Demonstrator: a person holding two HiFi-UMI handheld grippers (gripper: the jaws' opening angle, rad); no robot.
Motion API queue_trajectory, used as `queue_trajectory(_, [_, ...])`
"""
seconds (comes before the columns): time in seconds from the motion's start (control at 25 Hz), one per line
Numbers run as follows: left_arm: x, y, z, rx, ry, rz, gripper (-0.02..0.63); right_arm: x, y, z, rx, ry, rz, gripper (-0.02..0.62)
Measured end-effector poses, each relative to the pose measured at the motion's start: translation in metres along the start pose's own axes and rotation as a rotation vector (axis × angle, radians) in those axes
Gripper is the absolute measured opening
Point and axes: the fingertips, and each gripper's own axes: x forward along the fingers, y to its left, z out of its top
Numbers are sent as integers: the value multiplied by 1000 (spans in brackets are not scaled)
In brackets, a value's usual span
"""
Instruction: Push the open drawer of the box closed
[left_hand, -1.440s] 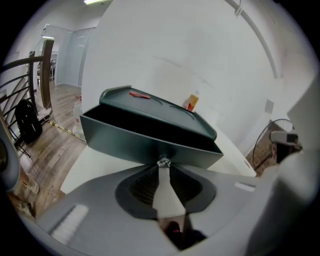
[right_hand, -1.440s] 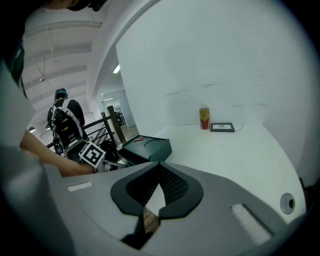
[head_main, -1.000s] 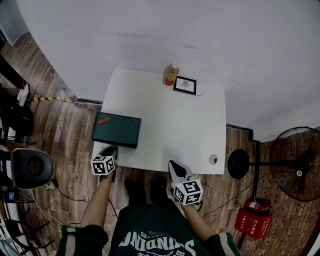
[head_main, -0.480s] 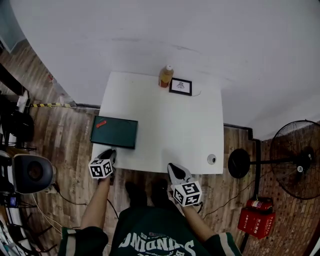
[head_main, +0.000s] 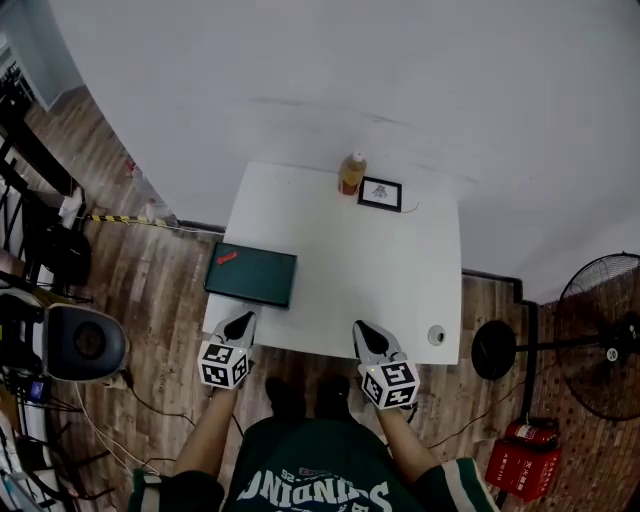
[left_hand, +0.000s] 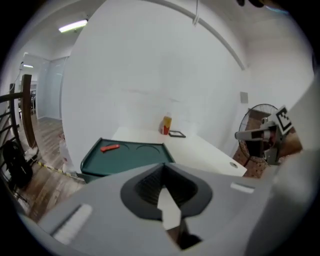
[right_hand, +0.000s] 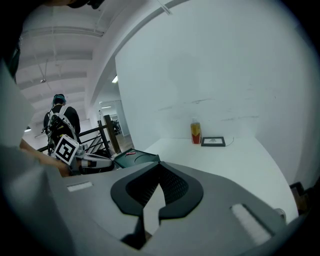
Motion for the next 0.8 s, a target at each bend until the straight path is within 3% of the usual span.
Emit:
queue_trajectory(0.44, [-36, -52, 116, 98, -261, -45, 52, -5, 5, 75, -89, -149, 28, 0])
queue_trajectory(0.8, [-40, -56, 126, 113, -290, -28, 52, -4, 11, 83, -119, -167, 32, 0])
